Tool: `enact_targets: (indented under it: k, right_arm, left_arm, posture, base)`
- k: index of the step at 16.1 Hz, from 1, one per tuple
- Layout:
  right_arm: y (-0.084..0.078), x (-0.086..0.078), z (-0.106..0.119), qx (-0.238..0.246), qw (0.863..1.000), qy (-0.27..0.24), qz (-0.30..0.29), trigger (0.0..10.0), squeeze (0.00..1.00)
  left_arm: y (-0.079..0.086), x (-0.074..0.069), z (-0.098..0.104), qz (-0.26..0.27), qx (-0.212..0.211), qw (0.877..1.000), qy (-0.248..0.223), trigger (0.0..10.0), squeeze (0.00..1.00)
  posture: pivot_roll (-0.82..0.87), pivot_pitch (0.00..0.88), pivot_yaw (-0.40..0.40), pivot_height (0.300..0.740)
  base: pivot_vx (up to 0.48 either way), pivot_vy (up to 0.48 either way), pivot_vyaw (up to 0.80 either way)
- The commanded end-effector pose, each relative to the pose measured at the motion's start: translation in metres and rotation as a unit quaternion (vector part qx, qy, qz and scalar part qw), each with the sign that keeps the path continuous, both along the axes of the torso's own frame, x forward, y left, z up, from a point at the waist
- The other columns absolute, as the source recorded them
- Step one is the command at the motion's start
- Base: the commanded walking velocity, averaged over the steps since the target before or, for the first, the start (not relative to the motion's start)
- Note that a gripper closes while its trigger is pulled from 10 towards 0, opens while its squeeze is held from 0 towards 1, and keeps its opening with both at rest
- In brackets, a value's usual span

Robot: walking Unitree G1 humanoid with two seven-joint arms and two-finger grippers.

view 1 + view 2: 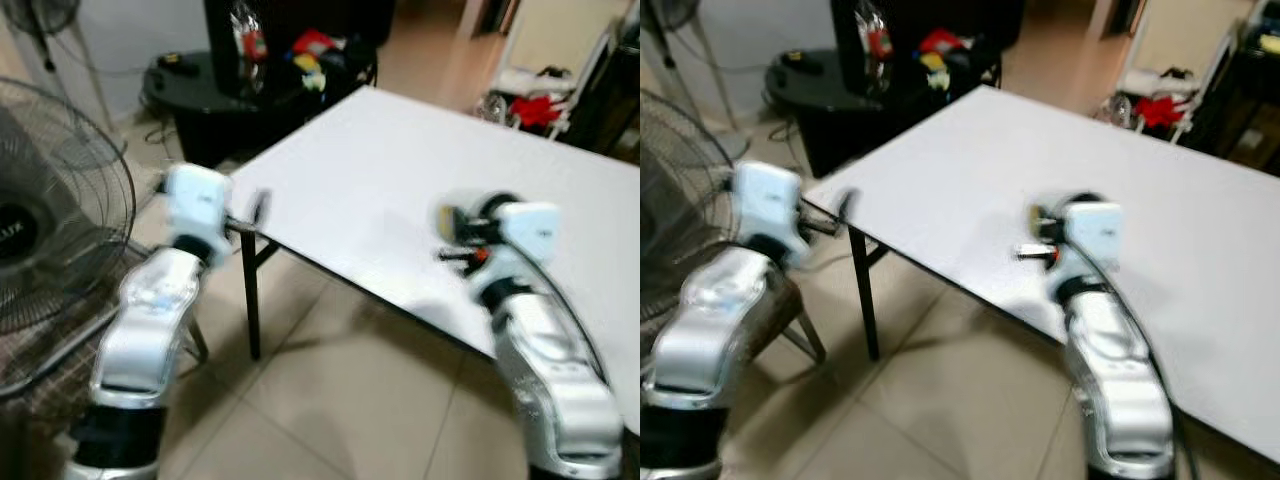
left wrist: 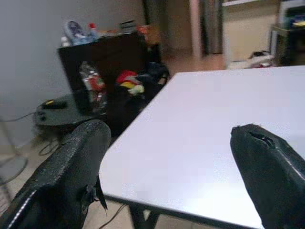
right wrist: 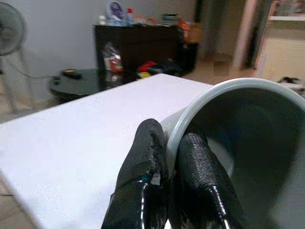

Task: Setting the table

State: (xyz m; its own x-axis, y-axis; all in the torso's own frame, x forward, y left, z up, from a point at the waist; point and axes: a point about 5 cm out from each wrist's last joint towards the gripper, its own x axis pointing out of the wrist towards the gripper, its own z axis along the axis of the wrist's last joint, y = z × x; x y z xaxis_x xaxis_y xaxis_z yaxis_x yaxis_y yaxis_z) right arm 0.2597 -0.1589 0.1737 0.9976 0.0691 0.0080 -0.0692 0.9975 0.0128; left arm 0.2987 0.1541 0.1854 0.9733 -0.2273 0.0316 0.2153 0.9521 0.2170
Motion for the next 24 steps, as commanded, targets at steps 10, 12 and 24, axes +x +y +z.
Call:
enact_targets:
  k: [10,12,24]
  right_arm:
    - [0.0049,0.0069,0.0121,0.006,0.999,-0.032,0.013,10.0,0.00]
    - [0.0044,0.0073,0.0126,0.005,0.999,-0.032,0.013,10.0,0.00]
    - [0.0058,0.0080,0.0090,0.002,1.000,-0.019,0.023,10.0,0.00]
  left_arm:
    - [0.0073,0.0030,0.0067,0.006,0.008,1.000,-0.011,10.0,0.00]
    - [0.0069,0.0034,0.0069,0.005,0.009,1.000,-0.011,10.0,0.00]
    - [0.0038,0.0021,0.0063,-0.009,0.012,1.000,-0.009,10.0,0.00]
  posture:
    - [0.01,0.000,-0.030,0.740]
    - [0.00,0.000,-0.029,0.740]
    - [0.00,0.000,-0.031,0.740]
  base:
    - [0.327,0.000,0.00]
    - [0.328,0.000,0.00]
    - [0.322,0.000,-0.26]
